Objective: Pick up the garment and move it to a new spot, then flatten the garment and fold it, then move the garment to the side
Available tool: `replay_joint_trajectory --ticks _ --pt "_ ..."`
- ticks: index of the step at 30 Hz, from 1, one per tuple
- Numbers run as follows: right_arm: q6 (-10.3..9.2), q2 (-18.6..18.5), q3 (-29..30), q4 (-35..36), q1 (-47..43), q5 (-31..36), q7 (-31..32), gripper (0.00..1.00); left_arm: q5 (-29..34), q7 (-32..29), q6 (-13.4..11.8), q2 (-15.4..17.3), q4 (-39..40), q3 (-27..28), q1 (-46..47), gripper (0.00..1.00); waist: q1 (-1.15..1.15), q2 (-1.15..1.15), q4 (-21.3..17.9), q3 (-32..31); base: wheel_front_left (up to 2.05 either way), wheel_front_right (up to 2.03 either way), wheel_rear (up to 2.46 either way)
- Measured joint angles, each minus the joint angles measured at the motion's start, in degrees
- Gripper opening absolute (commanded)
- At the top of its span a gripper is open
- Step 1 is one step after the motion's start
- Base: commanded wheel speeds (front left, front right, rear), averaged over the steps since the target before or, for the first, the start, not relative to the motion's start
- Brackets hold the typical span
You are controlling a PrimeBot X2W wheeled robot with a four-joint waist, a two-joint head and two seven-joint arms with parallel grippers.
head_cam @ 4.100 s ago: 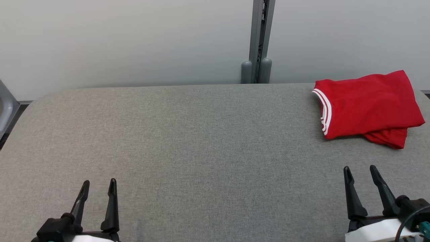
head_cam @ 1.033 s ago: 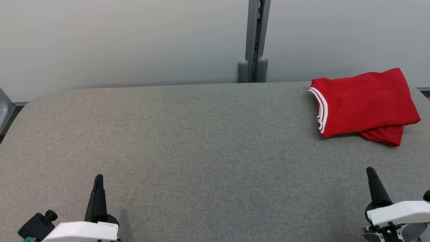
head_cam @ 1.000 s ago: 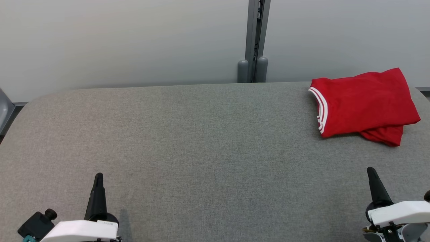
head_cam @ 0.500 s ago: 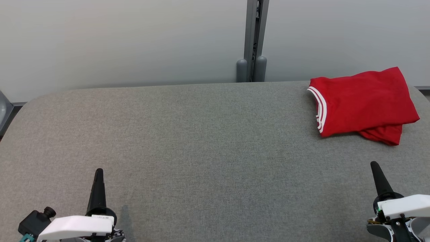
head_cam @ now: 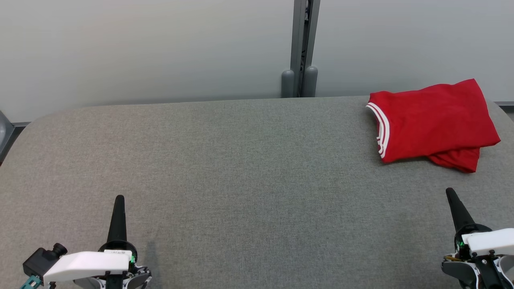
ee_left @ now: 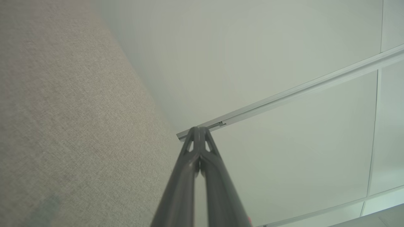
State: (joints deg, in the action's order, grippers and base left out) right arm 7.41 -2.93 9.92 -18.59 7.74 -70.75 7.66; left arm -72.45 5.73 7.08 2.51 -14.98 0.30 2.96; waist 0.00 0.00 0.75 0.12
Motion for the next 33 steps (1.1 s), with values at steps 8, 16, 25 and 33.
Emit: replay_joint_trajectory --ticks 8,16,25,33 --pt "0.00 0.0 0.8 -0.3 0.8 -3.9 1.4 0.00 -4.0 -0.6 0.0 0.0 0.0 -0.3 1.0 0.00 0.00 0.00 -0.1 0.1 0.00 0.00 0.00" --pt "0.01 0.0 1.7 -0.5 1.4 -7.4 2.9 0.00 -7.7 -1.1 0.2 0.1 0.0 -0.6 1.5 0.00 0.00 0.00 -0.2 0.1 0.00 0.00 0.00" --pt "0.00 0.0 2.5 -0.7 2.3 -11.2 4.3 0.00 -11.8 -1.7 0.2 0.1 0.0 -0.9 2.3 0.00 0.00 0.00 -0.4 0.2 0.00 0.00 0.00" --pt "0.00 0.0 3.2 -0.9 2.7 -14.2 5.5 0.00 -15.0 -2.2 0.2 0.2 0.0 -1.1 3.1 0.00 0.00 0.00 -0.5 0.3 0.00 0.00 0.00"
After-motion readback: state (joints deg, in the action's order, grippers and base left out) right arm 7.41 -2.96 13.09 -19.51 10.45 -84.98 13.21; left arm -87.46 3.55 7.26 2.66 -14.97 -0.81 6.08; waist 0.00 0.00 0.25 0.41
